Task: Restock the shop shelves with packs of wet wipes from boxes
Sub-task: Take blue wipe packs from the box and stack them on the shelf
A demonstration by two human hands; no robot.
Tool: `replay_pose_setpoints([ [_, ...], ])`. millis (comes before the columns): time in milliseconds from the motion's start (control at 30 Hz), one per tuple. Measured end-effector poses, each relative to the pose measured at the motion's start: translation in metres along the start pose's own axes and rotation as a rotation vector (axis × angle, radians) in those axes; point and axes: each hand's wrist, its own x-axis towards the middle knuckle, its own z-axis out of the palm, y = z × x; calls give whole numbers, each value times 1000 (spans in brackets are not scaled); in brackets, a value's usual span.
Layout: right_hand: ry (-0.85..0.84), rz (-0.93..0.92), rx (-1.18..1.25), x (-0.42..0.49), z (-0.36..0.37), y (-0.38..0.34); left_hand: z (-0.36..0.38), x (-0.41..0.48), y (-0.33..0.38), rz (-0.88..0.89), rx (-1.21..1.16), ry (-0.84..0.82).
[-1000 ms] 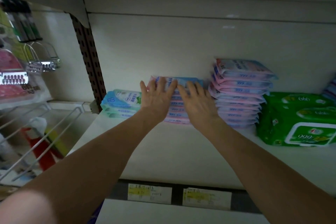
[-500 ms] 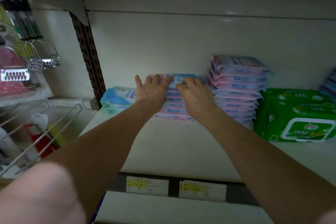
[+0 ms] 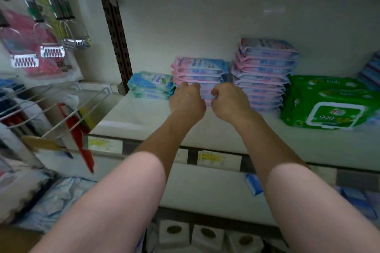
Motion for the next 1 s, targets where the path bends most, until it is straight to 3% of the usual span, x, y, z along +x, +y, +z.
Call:
replay_pose_setpoints([
  [167,-24,123,110,-52,2,8,6,-49,16,-71,-320,-42],
  [333,-18,303,175,-104,5,16,10,-92,15,-145,-468,-89],
  [567,-65,586,93,-167,21,3,15,-143,-12,-59,-476,-271],
  [767,29,816,113,-246,43,-13,26,-185,-20,-35,-456,-503],
  [1000,97,1035,104,-335,29,-8,31,-261,7,153,-446,-693],
])
